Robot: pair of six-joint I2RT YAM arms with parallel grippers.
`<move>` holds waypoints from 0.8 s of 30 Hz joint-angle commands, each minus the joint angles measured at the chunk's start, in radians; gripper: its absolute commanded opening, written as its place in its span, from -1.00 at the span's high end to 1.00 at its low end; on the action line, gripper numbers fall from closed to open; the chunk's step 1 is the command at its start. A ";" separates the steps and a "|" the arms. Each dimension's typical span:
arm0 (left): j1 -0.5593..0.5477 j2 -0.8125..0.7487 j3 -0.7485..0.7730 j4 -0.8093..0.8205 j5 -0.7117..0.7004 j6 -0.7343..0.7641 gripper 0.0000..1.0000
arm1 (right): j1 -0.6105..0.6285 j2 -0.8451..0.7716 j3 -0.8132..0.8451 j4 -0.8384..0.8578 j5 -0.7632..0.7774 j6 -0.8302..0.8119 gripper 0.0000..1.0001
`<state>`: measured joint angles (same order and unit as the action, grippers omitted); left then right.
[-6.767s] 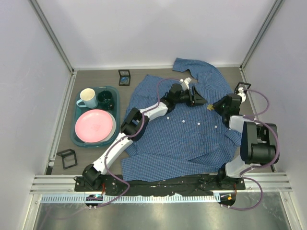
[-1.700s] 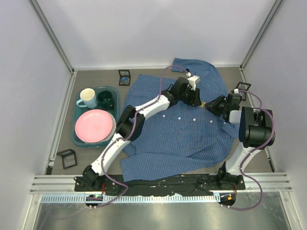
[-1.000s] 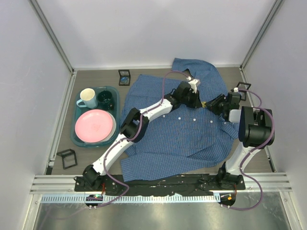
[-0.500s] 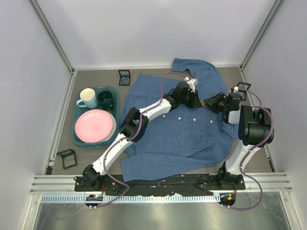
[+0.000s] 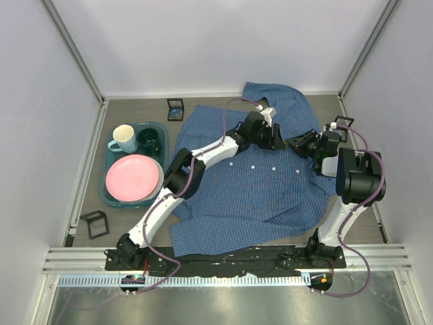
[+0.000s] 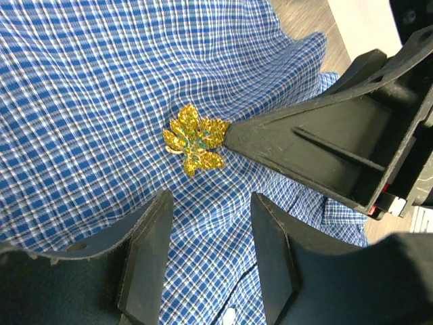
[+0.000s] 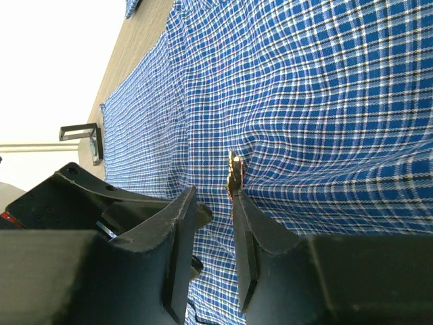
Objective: Remove the brooch from the garment
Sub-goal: Remove the brooch from the clothes.
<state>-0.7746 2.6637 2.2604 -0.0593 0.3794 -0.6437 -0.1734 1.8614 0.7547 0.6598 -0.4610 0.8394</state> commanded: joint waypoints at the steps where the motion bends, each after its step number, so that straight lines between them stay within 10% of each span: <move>1: -0.005 -0.073 -0.004 0.055 -0.039 0.065 -0.07 | -0.003 0.002 0.000 0.073 -0.027 0.044 0.33; 15: -0.029 0.036 0.094 0.122 -0.103 0.104 -0.29 | -0.006 0.005 0.003 0.077 -0.051 0.085 0.37; 24: -0.032 0.070 0.102 0.139 -0.103 0.061 -0.06 | -0.006 0.013 0.003 0.083 -0.056 0.099 0.37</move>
<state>-0.8032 2.7377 2.3356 0.0120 0.2871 -0.5705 -0.1844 1.8641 0.7532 0.6891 -0.4950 0.9237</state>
